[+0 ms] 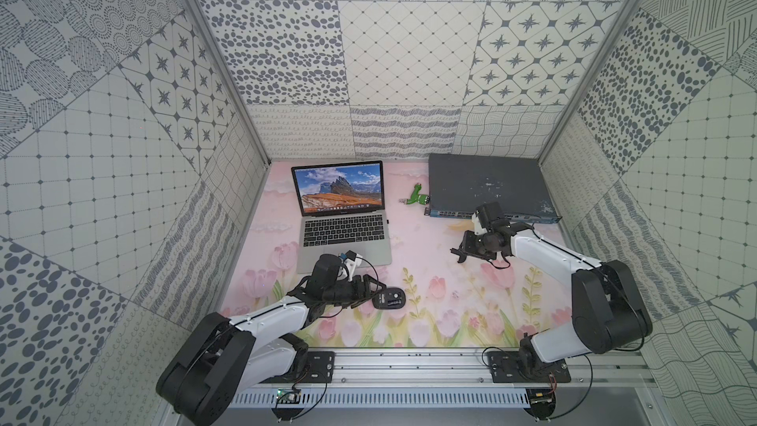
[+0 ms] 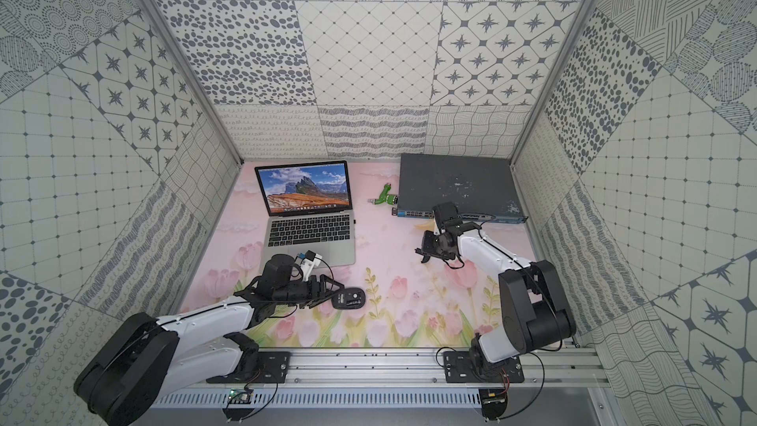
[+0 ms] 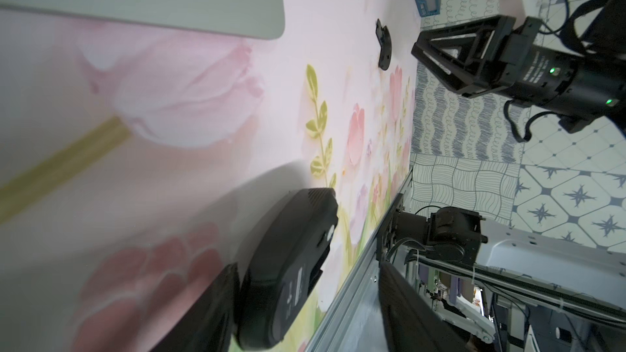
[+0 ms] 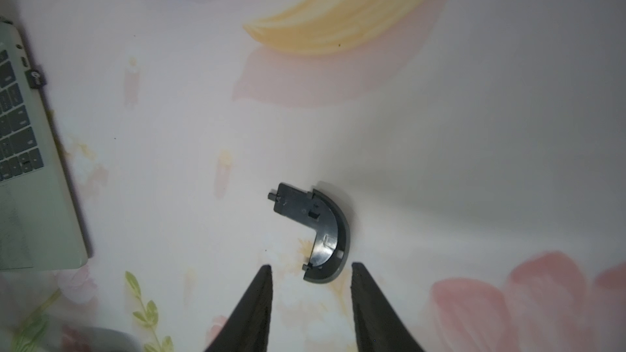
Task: Remove the wireless mouse receiver from the laptop
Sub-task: Move the lid to the center of the board.
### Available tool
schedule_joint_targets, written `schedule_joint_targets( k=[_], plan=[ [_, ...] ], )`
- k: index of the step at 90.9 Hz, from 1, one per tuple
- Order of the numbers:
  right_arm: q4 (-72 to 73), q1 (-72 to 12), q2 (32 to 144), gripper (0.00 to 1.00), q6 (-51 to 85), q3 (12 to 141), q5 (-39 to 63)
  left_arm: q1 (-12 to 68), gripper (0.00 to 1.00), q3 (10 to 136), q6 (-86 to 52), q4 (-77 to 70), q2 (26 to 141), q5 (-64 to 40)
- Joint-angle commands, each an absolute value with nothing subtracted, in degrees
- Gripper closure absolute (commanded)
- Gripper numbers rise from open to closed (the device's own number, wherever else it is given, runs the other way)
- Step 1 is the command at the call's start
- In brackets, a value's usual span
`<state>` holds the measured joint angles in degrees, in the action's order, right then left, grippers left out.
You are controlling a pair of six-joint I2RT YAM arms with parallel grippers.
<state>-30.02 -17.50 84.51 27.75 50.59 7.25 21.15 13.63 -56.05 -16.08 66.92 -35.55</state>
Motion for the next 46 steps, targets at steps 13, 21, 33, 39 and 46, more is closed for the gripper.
schedule_joint_targets(
  k=[13, 21, 33, 39, 46],
  plan=[
    [-29.95, -22.21, 79.77, 0.53, 22.58, 52.60, 13.59, 21.27, 0.22, 24.76, -46.48, 13.77, 52.17, -17.57],
    [-29.28, -28.04, 81.13, 0.50, 15.20, 56.08, 13.80, 20.05, 0.20, 30.03, -43.12, 21.81, 47.02, -8.76],
    [-27.83, -33.89, 86.91, 0.44, 1.47, 63.27, 16.98, 14.54, 0.20, 38.75, -37.53, 28.89, 50.91, 1.36],
    [-26.54, -35.75, 91.39, 0.37, -9.54, 66.80, 21.00, 8.13, 0.21, 40.99, -36.67, 27.11, 55.72, -1.03],
    [-27.65, -36.21, 98.37, 0.34, -21.14, 72.53, 23.56, 1.37, 0.20, 41.76, -31.24, 19.41, 60.96, -8.37]
  ],
)
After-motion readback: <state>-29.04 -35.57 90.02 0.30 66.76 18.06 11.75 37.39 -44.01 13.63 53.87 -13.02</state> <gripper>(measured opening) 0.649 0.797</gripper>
